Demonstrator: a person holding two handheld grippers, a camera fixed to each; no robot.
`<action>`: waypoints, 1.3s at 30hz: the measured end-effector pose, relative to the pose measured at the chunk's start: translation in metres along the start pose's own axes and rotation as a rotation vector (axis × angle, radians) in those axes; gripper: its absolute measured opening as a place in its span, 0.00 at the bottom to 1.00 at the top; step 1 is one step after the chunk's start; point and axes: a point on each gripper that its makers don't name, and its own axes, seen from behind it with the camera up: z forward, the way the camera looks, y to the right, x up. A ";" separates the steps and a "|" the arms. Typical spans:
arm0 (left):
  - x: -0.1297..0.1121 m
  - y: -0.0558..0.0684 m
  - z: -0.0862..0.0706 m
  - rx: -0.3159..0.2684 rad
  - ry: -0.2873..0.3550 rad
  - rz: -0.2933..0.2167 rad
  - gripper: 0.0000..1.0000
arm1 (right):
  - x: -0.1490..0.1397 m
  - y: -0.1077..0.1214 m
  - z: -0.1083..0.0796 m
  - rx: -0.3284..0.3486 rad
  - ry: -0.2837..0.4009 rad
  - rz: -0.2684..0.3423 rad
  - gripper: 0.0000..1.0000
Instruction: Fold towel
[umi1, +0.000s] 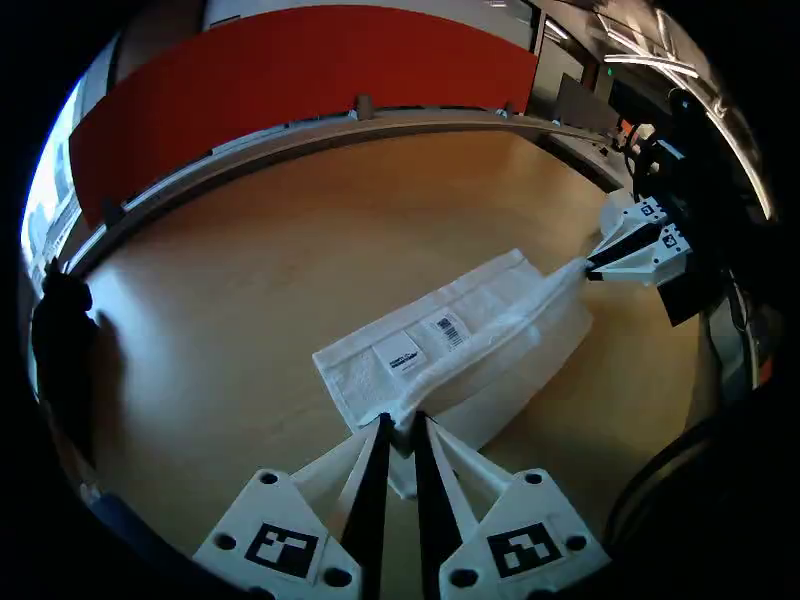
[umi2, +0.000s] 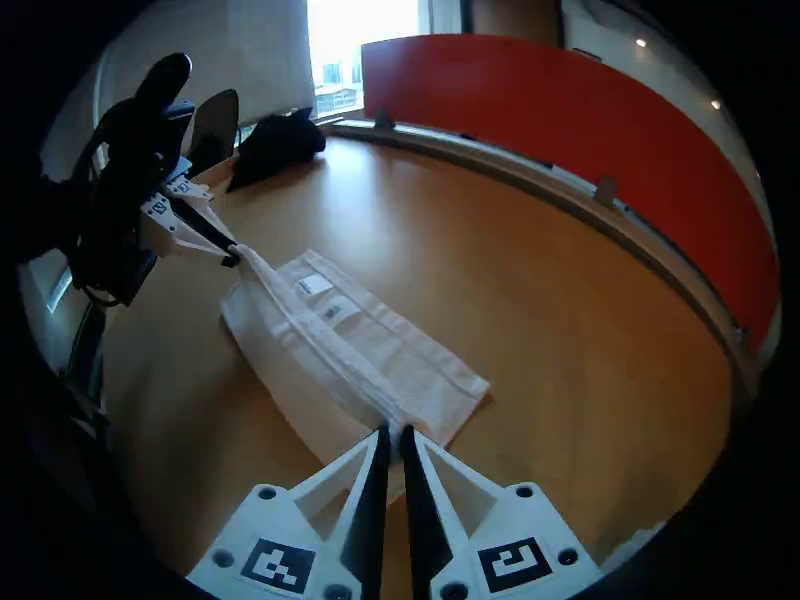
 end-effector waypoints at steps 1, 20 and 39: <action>0.000 -0.001 0.002 0.000 -0.001 -0.002 0.16 | 0.000 0.001 0.002 0.000 -0.003 0.004 0.10; -0.009 -0.015 0.038 0.023 -0.034 -0.008 0.17 | -0.010 0.012 0.032 -0.017 -0.043 0.058 0.11; -0.005 -0.033 0.050 0.084 -0.046 0.055 0.38 | -0.007 0.031 0.044 -0.076 -0.035 0.072 0.38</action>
